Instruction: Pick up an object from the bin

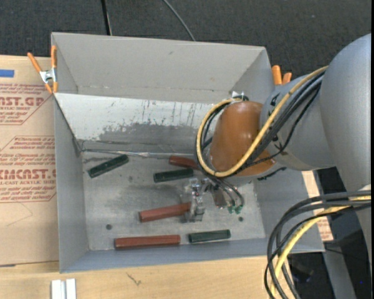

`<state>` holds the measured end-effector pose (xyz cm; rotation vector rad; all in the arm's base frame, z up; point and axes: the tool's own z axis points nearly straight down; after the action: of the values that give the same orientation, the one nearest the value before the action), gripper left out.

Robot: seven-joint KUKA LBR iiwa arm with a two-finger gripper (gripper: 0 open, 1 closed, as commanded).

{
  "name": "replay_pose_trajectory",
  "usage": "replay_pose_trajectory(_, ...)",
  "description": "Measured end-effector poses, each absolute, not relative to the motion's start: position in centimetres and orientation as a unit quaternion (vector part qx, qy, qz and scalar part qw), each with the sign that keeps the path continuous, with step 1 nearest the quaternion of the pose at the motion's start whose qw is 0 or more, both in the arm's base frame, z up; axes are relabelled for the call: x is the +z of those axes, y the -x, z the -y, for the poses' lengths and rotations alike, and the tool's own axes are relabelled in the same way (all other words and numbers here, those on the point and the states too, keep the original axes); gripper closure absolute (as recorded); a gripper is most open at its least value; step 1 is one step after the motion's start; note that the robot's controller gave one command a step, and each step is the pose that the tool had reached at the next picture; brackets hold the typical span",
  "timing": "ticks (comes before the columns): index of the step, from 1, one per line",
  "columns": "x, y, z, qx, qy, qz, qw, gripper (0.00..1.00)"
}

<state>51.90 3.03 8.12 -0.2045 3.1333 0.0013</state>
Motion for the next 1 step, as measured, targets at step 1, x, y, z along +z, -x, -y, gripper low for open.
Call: replay_pose_trajectory(1, 10.61, -53.28, -2.89, 0.000, 0.074, -0.997, -0.001, 1.00)
